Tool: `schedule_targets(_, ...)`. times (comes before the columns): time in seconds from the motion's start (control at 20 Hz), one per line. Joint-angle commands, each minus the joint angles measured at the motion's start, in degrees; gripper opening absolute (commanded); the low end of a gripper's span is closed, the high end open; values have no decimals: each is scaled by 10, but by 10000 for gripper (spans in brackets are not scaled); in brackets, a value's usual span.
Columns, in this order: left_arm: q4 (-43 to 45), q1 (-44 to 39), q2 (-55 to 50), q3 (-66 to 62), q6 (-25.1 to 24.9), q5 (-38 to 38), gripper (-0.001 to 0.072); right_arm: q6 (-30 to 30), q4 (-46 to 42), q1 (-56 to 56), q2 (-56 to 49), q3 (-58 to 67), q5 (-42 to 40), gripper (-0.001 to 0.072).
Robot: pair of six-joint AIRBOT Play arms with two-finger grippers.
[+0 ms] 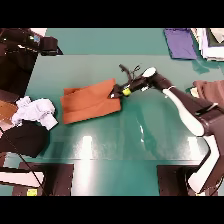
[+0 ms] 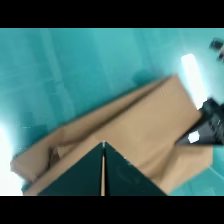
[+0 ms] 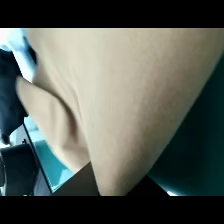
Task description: Fold the shirts.
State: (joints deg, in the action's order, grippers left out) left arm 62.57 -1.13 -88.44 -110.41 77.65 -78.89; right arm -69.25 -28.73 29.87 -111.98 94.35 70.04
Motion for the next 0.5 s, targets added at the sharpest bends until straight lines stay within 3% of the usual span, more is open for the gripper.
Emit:
schedule_targets(0.0, -5, -42, 0, 0, -1, -1, 26, -32, -70, -66, 72, 12, 9, 16)
schedule_targets(0.25, -5, -107, 0, 0, -1, 23, 26, -64, -197, -247, 197, 12, 54, 16)
schedule_targets(0.45, -5, -152, 0, 0, -1, 39, 27, -64, -209, -409, 235, 12, 35, 16)
